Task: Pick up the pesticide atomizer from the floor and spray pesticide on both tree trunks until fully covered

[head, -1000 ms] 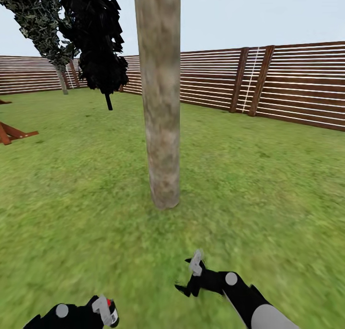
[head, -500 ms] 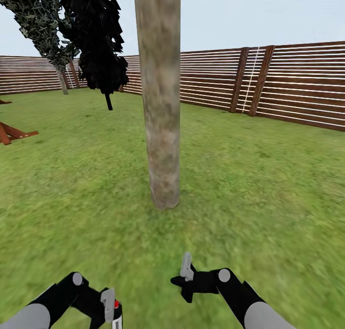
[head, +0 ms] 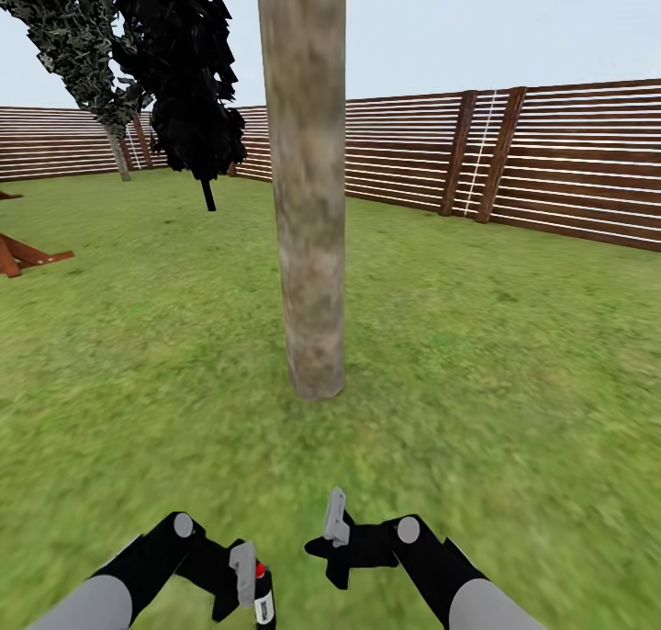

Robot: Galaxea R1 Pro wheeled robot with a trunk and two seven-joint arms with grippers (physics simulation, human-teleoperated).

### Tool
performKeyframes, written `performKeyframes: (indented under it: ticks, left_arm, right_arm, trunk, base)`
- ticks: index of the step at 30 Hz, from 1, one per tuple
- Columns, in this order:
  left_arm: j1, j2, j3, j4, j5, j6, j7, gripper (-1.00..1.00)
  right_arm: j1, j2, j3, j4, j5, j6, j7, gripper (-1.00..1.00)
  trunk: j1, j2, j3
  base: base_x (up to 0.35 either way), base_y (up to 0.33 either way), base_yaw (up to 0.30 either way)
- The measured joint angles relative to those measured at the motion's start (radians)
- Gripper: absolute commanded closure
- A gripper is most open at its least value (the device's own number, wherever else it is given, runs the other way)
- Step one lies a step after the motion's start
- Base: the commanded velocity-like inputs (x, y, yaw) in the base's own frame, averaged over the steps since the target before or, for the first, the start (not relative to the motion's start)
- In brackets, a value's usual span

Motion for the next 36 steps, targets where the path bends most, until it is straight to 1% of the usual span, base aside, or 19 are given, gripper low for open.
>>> performKeyframes:
  ticks: [3,5,6,7,8,9,12,16,18,22,26,36]
  left_arm:
    - [-0.001,-0.018,0.0,-0.005,0.0,0.0,0.001,1.0]
    - [-0.001,-0.033,0.0,-0.005,-0.002,0.001,0.005,1.0]
    - [-0.001,-0.039,0.0,-0.005,-0.011,0.003,0.006,1.0]
    - [-0.001,-0.042,0.0,-0.009,-0.031,0.012,0.007,1.0]
    - [-0.002,-0.047,0.001,-0.027,-0.05,0.024,0.007,1.0]
    - [-0.001,-0.049,0.002,-0.046,-0.059,0.033,0.006,1.0]
    - [-0.001,-0.053,0.001,-0.081,-0.068,0.067,0.003,1.0]
    - [-0.001,-0.054,0.001,-0.086,-0.07,0.074,0.003,1.0]
    - [-0.001,-0.063,0.0,-0.087,-0.074,0.073,0.001,1.0]
    - [-0.003,-0.081,0.0,-0.087,-0.112,0.073,0.001,1.0]
    - [-0.003,-0.083,0.0,-0.108,-0.119,0.074,0.0,1.0]
    - [-0.003,-0.082,-0.001,-0.126,-0.117,0.072,-0.003,1.0]
  right_arm:
    - [0.0,0.015,0.0,-0.001,0.0,0.0,0.0,1.0]
    - [0.0,0.019,0.0,-0.001,0.0,0.0,0.0,1.0]
    - [0.0,0.021,0.0,-0.001,0.0,0.0,0.0,1.0]
    - [0.0,0.024,0.0,-0.001,0.0,0.0,0.0,1.0]
    - [0.0,0.024,0.0,-0.001,0.0,0.0,0.0,1.0]
    - [0.0,0.024,0.0,-0.001,0.0,0.0,0.0,1.0]
    - [0.0,0.024,0.0,-0.001,0.0,0.0,0.0,1.0]
    - [0.0,0.024,0.0,0.001,0.002,0.0,0.0,1.0]
    - [0.0,0.024,0.0,0.002,0.003,0.0,-0.002,1.0]
    - [0.0,0.024,0.0,0.002,0.003,0.0,-0.005,1.0]
    - [0.0,0.023,0.0,0.004,0.003,0.001,-0.005,1.0]
    - [0.0,0.02,-0.001,0.008,0.005,0.0,-0.005,1.0]
  trunk:
    - [0.0,0.0,0.0]
    - [0.0,0.0,0.0]
    - [0.0,0.0,0.0]
    - [0.0,0.0,0.0]
    - [0.0,0.0,0.0]
    - [0.0,0.0,0.0]
    - [0.0,0.0,0.0]
    - [0.0,0.0,0.0]
    - [0.0,0.0,0.0]
    - [0.0,0.0,0.0]
    - [0.0,0.0,0.0]
    - [0.0,0.0,0.0]
  base:
    - [0.0,0.0,0.0]
    - [0.0,0.0,0.0]
    - [0.0,0.0,0.0]
    - [0.0,0.0,0.0]
    - [0.0,0.0,0.0]
    - [0.0,0.0,0.0]
    - [0.0,0.0,0.0]
    - [0.0,0.0,0.0]
    - [0.0,0.0,0.0]
    - [0.0,0.0,0.0]
    - [0.0,0.0,0.0]
    - [0.0,0.0,0.0]
